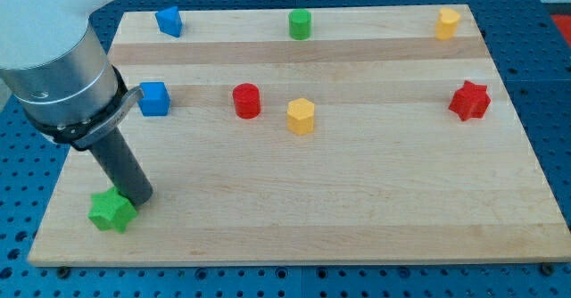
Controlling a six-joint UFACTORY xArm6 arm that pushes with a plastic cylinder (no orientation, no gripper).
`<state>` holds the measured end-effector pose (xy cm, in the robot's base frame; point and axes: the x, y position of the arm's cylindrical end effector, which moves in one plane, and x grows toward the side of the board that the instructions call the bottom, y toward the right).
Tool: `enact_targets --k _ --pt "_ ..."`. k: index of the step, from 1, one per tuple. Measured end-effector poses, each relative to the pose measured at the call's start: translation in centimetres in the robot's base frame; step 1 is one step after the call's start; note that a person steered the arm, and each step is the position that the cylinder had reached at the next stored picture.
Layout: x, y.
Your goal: Move the arm close to the yellow hexagon
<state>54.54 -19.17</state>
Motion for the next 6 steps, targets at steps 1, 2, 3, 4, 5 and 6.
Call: enact_targets --k 1,2,3,4,5,6 --pt "-2.6 3.1" --pt "-4.5 9.6" --pt "-4.8 16.6" --pt "-5.2 22.2" --pt "-7.7 24.5" --pt "-11.6 24.6"
